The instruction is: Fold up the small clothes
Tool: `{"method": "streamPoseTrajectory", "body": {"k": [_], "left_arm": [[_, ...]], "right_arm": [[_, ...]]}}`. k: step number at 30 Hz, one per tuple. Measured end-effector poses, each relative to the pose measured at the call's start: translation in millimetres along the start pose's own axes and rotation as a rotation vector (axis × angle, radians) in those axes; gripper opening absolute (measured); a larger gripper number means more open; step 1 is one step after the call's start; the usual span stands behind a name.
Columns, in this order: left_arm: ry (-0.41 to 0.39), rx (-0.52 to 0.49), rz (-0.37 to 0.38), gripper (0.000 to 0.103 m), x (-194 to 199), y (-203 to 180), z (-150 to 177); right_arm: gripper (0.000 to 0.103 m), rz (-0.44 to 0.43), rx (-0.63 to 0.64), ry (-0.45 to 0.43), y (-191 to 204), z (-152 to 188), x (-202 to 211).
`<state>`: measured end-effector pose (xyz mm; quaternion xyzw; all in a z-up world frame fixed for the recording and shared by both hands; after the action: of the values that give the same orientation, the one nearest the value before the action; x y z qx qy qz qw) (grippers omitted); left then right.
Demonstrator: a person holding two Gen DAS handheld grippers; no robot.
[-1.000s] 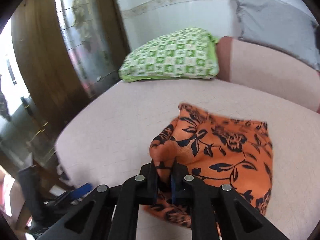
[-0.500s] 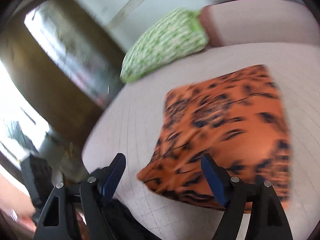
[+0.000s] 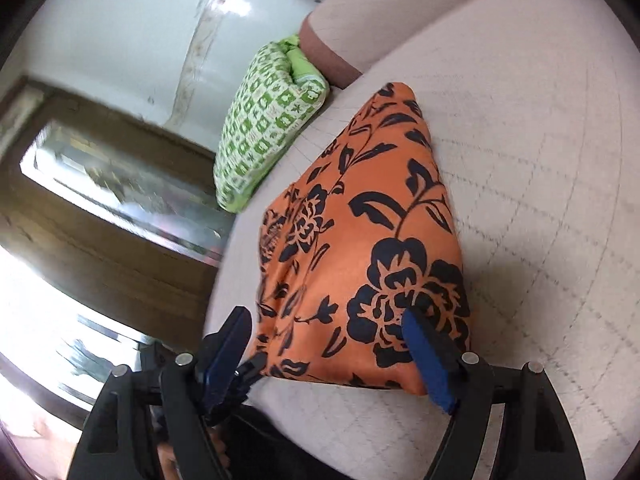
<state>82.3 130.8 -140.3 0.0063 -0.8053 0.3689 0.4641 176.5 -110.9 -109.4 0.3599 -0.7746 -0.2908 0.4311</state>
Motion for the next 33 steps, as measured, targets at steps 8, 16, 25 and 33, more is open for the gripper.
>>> {"method": "streamPoseTrajectory", "body": {"k": [8,16,25,33], "left_arm": [[-0.208,-0.445,-0.094,0.058,7.2,-111.4,-20.5],[-0.046,-0.321,-0.271,0.039,-84.4,-65.2,-55.6],[-0.058,-0.299,-0.243,0.038,-63.6,-73.1,-63.9],[-0.063,-0.429,-0.334,0.045,-72.6,-71.2,-49.9]], "right_arm": [[0.081,0.024,-0.040,-0.020,-25.5,-30.5,25.0],[0.080,0.003,-0.128,0.128,-45.9,-30.7,-28.8],[0.045,0.078,-0.118,0.187,-55.0,-11.8,-41.7],[0.085,0.008,-0.131,0.051,-47.8,-51.8,-10.5]]}}
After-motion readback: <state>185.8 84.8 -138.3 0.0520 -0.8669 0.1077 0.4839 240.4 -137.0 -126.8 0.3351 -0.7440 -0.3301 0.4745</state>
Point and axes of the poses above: each gripper's, at about its wrist camera, not at the fingertips, and x roughly against the way its jaws point, y to its left, z to its underside, the point moved 4 cm from there along -x, roughly the way its jaws point, and after that the axes turned 10 degrees about x, right-handed, at the moved point
